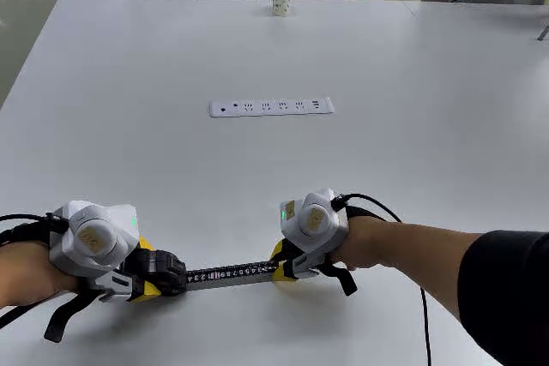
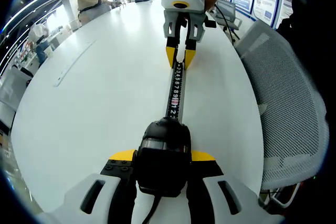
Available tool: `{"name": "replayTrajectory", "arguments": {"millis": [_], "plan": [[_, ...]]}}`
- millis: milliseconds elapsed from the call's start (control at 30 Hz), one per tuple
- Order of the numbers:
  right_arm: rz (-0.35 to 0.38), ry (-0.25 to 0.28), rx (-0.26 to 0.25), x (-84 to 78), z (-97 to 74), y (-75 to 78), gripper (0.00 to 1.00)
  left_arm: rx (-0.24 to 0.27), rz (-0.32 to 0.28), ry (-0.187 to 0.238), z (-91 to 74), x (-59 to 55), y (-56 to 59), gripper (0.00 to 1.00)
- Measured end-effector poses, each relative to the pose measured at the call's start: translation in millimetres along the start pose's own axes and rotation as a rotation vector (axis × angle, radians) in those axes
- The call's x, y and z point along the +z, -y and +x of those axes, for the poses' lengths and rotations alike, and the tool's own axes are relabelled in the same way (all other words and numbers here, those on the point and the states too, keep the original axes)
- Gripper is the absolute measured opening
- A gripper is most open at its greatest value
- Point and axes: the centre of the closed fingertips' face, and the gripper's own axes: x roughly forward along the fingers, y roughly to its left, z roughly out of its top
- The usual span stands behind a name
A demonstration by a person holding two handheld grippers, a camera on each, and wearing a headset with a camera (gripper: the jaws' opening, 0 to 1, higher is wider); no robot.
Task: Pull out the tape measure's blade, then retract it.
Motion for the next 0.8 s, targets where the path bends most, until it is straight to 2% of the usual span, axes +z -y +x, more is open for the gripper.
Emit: {"name": "replayTrajectory", "arguments": {"millis": [800], "plan": [[0.007, -0.013, -0.004, -8.8, -4.8, 1.0, 0.09, 0.002, -0.003, 0.004, -1.7, 2.2, 2.4, 0.31]]}}
